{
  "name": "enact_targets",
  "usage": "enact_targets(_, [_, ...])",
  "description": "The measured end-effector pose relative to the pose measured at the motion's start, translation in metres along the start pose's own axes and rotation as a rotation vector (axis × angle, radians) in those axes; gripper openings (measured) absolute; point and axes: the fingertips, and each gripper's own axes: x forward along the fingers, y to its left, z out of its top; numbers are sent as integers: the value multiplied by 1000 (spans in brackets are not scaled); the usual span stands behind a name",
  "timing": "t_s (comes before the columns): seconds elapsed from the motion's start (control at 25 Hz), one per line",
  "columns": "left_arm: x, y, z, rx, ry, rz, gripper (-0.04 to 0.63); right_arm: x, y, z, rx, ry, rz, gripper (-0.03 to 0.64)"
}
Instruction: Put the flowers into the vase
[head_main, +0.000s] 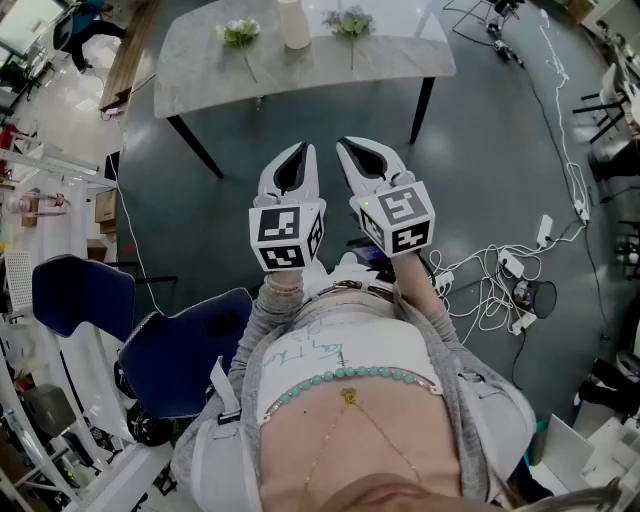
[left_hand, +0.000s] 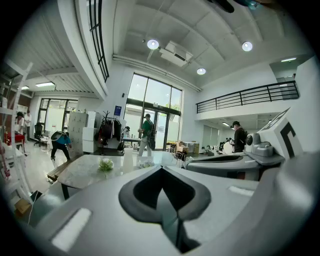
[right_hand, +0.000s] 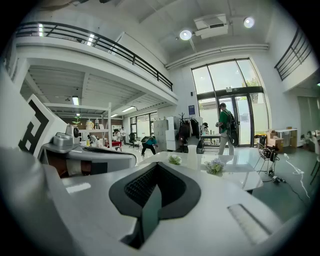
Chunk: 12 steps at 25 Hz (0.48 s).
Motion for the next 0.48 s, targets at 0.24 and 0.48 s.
enact_targets(0.24, [-2,-9,-1,-2,1,2,0,-9,-4,0,7,-17,2,26])
enact_targets(0.48, [-4,-19,-5,-10,6,4,2,-20,-9,-5,2,-14,26,26])
